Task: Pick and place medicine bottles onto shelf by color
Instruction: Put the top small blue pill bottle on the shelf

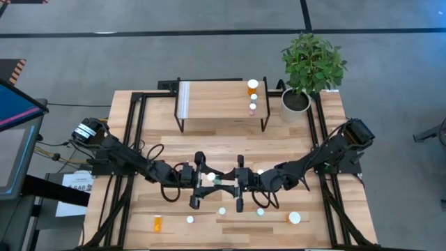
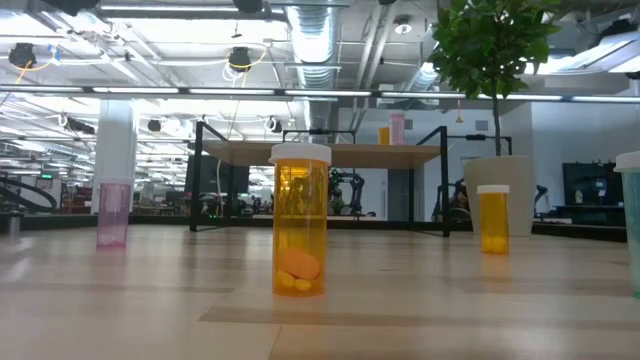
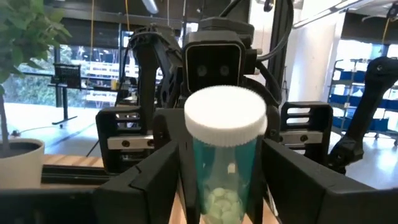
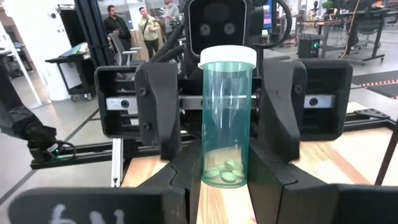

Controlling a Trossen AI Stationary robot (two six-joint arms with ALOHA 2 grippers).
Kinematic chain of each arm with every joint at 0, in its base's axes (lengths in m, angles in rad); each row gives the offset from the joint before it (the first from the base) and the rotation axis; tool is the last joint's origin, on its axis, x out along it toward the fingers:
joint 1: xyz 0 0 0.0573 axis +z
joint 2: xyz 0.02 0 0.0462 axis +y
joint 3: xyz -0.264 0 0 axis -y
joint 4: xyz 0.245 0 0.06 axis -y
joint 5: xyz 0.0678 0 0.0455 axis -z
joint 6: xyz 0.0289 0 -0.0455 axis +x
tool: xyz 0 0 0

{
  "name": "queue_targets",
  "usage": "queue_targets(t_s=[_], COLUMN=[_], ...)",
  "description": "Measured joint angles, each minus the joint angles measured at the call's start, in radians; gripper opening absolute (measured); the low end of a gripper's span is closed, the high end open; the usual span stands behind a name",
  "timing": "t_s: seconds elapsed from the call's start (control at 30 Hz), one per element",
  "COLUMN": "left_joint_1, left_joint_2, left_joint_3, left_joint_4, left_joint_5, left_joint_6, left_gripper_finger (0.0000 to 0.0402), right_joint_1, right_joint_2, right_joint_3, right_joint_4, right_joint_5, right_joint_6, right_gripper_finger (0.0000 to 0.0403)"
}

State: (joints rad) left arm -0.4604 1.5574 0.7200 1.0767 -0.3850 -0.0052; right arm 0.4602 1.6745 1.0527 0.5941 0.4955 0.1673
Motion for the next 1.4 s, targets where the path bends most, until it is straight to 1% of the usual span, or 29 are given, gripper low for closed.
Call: queue_targets(t_s=[0.43,0.67,0.93,1.4], left_joint_1=[-0.001,-0.001,-0.001,-0.001], left_joint_2=[-0.013,-0.014,-0.014,-0.015], left_joint_3=[0.000,-0.002,-0.002,-0.002], left_joint_4=[-0.037,-0.033,-0.031,-0.028], left_joint_5=[0.003,0.003,0.002,0.002], left_joint_6=[-0.007,-0.011,-0.011,-0.010], left_gripper_finger=[0.0167,0.0144,0.0129,0.0128], right_joint_1=[0.004,0.005,0.005,0.011], right_joint_2=[0.000,0.001,0.001,0.002], right_joint_3=[-0.001,-0.002,-0.002,-0.003], right_joint_4=[-0.006,0.013,0.019,0.052], right_joint_5=[0.004,0.003,0.003,0.004], right_joint_6=[-0.001,-0.016,-0.019,-0.045], right_gripper_finger=[0.0119,0.0119,0.0119,0.0119])
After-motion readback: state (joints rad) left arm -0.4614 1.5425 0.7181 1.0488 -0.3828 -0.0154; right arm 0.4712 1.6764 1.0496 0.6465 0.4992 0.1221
